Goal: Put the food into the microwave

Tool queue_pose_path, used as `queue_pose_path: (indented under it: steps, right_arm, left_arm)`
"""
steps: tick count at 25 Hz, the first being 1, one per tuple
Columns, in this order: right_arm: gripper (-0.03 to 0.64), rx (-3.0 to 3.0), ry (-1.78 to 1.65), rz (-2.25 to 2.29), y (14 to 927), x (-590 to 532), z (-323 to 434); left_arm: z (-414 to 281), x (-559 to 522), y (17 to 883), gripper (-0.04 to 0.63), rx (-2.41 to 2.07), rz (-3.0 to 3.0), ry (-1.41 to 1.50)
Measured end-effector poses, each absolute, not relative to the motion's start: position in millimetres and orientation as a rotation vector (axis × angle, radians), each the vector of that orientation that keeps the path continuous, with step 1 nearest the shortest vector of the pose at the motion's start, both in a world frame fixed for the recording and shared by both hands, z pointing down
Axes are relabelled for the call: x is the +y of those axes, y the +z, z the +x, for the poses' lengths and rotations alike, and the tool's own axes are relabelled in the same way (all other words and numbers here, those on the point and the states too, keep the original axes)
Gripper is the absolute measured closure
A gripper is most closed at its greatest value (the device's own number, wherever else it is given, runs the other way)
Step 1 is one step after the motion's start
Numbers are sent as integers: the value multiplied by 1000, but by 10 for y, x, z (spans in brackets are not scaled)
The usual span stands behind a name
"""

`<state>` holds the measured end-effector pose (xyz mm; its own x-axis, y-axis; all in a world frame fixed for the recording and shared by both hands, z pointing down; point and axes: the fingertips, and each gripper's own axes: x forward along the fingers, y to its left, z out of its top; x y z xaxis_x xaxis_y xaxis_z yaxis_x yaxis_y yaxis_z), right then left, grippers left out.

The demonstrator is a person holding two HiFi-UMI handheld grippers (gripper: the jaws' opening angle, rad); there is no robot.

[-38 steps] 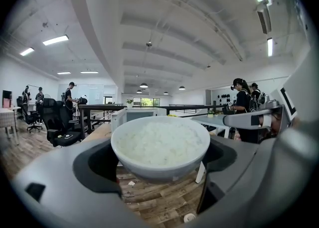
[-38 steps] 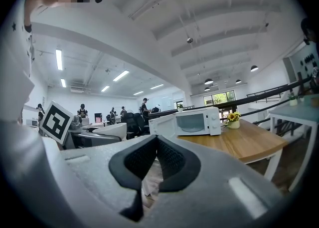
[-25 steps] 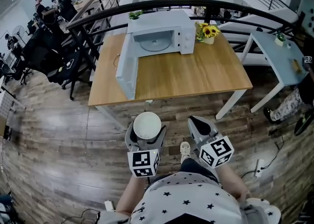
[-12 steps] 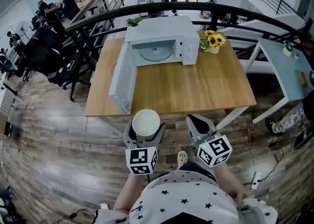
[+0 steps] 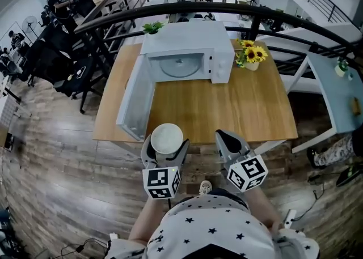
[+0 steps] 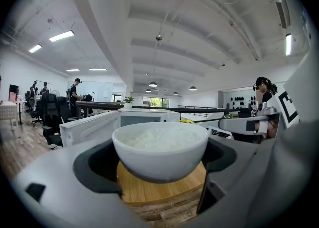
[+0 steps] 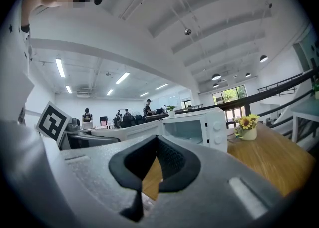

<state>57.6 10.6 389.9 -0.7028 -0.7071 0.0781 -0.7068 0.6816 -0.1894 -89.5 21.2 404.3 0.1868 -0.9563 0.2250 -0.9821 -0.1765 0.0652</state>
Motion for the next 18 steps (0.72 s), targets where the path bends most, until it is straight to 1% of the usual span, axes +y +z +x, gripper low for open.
queue_pose_path:
  steps: [18]
  right_arm:
    - [611,2978,-354,-1136,4074,-850,877]
  left_arm:
    - [-632,-744,4091,114,-1945,2177,210]
